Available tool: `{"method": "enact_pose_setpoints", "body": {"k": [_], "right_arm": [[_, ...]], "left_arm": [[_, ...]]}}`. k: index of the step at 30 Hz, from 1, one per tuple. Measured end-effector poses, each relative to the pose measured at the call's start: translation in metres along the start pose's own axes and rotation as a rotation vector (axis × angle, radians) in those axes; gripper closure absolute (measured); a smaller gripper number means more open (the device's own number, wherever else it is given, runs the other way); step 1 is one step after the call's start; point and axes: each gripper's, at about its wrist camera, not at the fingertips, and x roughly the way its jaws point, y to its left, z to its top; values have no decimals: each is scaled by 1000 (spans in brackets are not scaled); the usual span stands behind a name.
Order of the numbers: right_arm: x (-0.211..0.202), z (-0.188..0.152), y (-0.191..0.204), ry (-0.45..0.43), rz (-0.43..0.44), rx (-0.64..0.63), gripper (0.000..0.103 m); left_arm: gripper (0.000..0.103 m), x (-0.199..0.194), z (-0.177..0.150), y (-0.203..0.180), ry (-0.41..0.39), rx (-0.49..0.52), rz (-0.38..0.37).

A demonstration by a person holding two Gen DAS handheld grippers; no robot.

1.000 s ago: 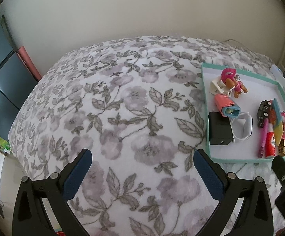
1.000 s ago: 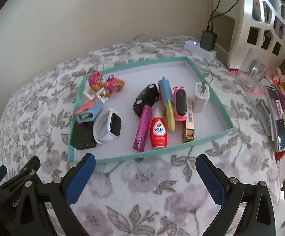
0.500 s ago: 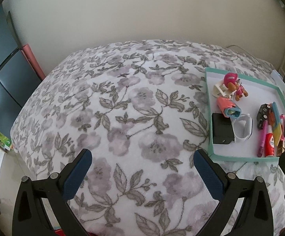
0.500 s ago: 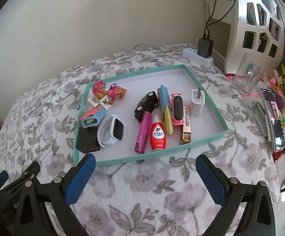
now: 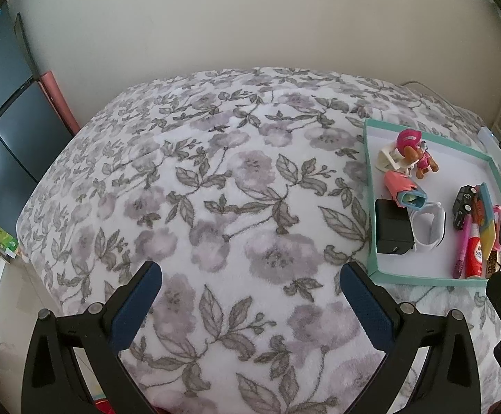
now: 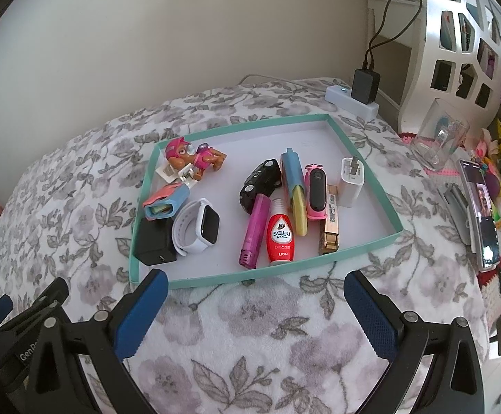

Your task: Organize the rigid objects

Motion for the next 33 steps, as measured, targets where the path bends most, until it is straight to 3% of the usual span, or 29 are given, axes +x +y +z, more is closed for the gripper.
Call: {"method": "enact_pose_setpoints", "body": {"k": [33], "right_arm": [[3,-1,1,7,-4,-9,0]], "left_arm": [[0,2,0,1,6,-6,1]]}}
